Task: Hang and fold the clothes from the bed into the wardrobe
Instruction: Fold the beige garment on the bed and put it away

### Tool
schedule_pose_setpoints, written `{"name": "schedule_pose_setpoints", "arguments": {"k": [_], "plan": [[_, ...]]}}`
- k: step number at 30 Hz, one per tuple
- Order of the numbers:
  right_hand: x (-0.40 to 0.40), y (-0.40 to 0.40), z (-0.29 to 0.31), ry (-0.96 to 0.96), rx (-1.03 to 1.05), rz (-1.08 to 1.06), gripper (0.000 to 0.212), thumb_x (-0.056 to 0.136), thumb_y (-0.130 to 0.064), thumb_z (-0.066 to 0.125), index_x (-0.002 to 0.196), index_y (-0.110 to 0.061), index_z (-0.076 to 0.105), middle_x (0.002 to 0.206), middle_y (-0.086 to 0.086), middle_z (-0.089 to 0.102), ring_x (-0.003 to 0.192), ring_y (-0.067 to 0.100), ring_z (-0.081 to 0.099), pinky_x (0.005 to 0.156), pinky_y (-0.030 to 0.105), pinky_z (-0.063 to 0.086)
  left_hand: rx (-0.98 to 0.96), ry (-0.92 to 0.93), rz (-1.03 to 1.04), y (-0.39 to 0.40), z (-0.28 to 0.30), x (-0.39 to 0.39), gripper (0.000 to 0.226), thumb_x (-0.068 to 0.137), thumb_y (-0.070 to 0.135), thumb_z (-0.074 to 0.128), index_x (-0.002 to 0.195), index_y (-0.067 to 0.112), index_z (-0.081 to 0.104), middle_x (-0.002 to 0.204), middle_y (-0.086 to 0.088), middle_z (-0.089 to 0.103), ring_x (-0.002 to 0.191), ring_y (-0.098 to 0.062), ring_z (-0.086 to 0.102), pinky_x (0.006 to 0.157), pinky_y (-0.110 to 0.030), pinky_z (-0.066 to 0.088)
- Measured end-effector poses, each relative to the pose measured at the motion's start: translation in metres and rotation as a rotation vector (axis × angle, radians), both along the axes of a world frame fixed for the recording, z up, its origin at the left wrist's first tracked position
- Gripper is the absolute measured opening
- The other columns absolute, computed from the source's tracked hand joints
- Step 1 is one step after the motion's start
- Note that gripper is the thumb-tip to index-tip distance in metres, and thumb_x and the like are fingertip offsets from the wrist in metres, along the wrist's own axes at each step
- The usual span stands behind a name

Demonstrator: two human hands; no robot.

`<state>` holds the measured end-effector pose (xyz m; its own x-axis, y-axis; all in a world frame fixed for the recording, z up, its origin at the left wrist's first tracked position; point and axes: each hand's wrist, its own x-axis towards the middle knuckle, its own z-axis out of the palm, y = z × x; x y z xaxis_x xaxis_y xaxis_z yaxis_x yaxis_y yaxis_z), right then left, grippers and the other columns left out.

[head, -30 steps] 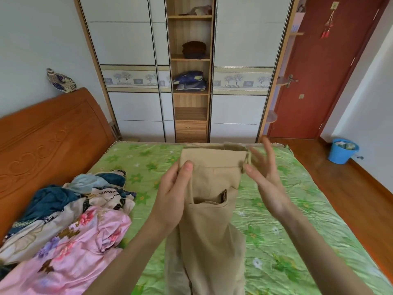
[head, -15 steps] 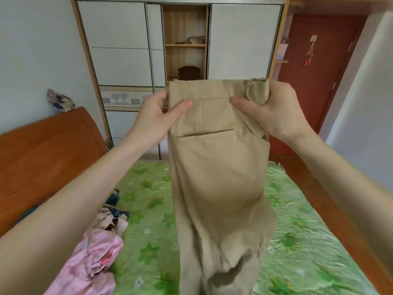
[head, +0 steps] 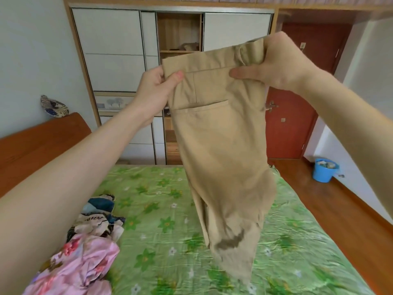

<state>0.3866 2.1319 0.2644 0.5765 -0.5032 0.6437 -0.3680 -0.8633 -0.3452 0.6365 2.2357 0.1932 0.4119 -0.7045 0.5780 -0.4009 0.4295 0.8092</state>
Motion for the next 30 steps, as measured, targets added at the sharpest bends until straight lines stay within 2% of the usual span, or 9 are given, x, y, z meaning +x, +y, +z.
{"name": "schedule_pose_setpoints", "arguments": {"k": [4, 8, 12, 17, 20, 23, 26, 28, 30], "plan": [[-0.008, 0.009, 0.002, 0.069, 0.206, 0.117, 0.042, 0.08, -0.034, 0.088, 0.111, -0.008, 0.075, 0.112, 0.007, 0.077, 0.104, 0.022, 0.074, 0.095, 0.044, 0.061, 0.097, 0.008, -0.084, 0.008, -0.001, -0.002, 0.027, 0.107, 0.018, 0.059, 0.131, 0.005, 0.065, 0.11, -0.002, 0.079, 0.101, -0.016, 0.076, 0.079, -0.036, 0.063], [-0.04, 0.007, 0.009, 0.473, 0.726, 0.5, 0.049, 0.085, -0.03, 0.084, 0.123, -0.003, 0.071, 0.123, 0.024, 0.072, 0.113, 0.044, 0.07, 0.091, 0.055, 0.059, 0.354, 0.035, -0.427, 0.026, 0.007, -0.007, 0.027, 0.104, 0.016, 0.06, 0.127, 0.004, 0.067, 0.116, -0.008, 0.078, 0.106, -0.018, 0.076, 0.087, -0.031, 0.062], [-0.044, 0.005, -0.002, 0.321, 0.868, 0.673, 0.014, 0.092, -0.007, 0.072, 0.101, -0.01, 0.082, 0.105, 0.012, 0.079, 0.092, 0.022, 0.079, 0.072, 0.029, 0.064, 0.444, 0.083, -0.637, 0.025, 0.006, -0.007, 0.032, 0.094, 0.025, 0.068, 0.12, 0.007, 0.07, 0.117, -0.008, 0.076, 0.104, -0.017, 0.075, 0.09, -0.03, 0.061], [-0.024, -0.007, -0.014, 0.186, 0.675, 0.32, 0.051, 0.075, -0.019, 0.084, 0.115, 0.009, 0.071, 0.109, 0.017, 0.078, 0.103, 0.03, 0.076, 0.085, 0.036, 0.064, 0.429, 0.11, -0.514, 0.008, -0.008, 0.014, 0.063, 0.071, 0.03, 0.087, 0.128, 0.009, 0.07, 0.125, -0.009, 0.076, 0.113, -0.019, 0.074, 0.089, -0.029, 0.06], [0.002, -0.023, -0.039, 0.367, 0.442, 0.108, 0.037, 0.074, -0.033, 0.091, 0.089, -0.002, 0.076, 0.082, 0.012, 0.077, 0.076, 0.016, 0.073, 0.071, 0.027, 0.06, 0.548, -0.148, -0.273, -0.014, -0.023, 0.031, 0.046, 0.08, 0.022, 0.085, 0.122, 0.005, 0.074, 0.115, -0.01, 0.079, 0.11, -0.02, 0.075, 0.087, -0.029, 0.063], [0.038, -0.057, -0.07, 0.457, 0.279, -0.083, 0.048, 0.079, -0.035, 0.089, 0.061, -0.007, 0.055, 0.057, 0.008, 0.055, 0.053, 0.018, 0.051, 0.053, 0.027, 0.043, 0.59, -0.307, -0.069, -0.045, -0.04, 0.039, 0.037, 0.084, 0.018, 0.087, 0.108, -0.006, 0.074, 0.101, -0.018, 0.079, 0.087, -0.017, 0.079, 0.068, -0.023, 0.064], [0.074, -0.095, -0.08, 0.419, 0.091, -0.161, 0.036, 0.086, -0.023, 0.081, 0.076, 0.006, 0.061, 0.072, 0.023, 0.061, 0.065, 0.026, 0.047, 0.058, 0.038, 0.041, 0.571, -0.508, 0.16, -0.079, -0.03, 0.049, 0.034, 0.083, 0.036, 0.088, 0.083, 0.006, 0.073, 0.078, -0.008, 0.073, 0.06, -0.007, 0.071, 0.055, -0.029, 0.059], [0.088, -0.118, -0.065, 0.338, -0.006, -0.168, 0.023, 0.088, -0.014, 0.071, 0.086, 0.008, 0.065, 0.081, 0.025, 0.064, 0.075, 0.033, 0.052, 0.064, 0.042, 0.044, 0.511, -0.709, 0.343, -0.103, -0.005, 0.058, 0.044, 0.082, 0.056, 0.083, 0.078, 0.014, 0.07, 0.077, -0.005, 0.071, 0.074, -0.02, 0.071, 0.068, -0.042, 0.059], [0.097, -0.134, -0.039, 0.23, -0.138, -0.196, 0.016, 0.089, -0.011, 0.062, 0.083, 0.004, 0.06, 0.077, 0.021, 0.059, 0.076, 0.036, 0.052, 0.065, 0.043, 0.041, 0.385, -0.822, 0.502, -0.121, 0.027, 0.063, 0.044, 0.085, 0.06, 0.076, 0.081, 0.017, 0.066, 0.083, -0.002, 0.067, 0.087, -0.028, 0.067, 0.072, -0.04, 0.052]]}}
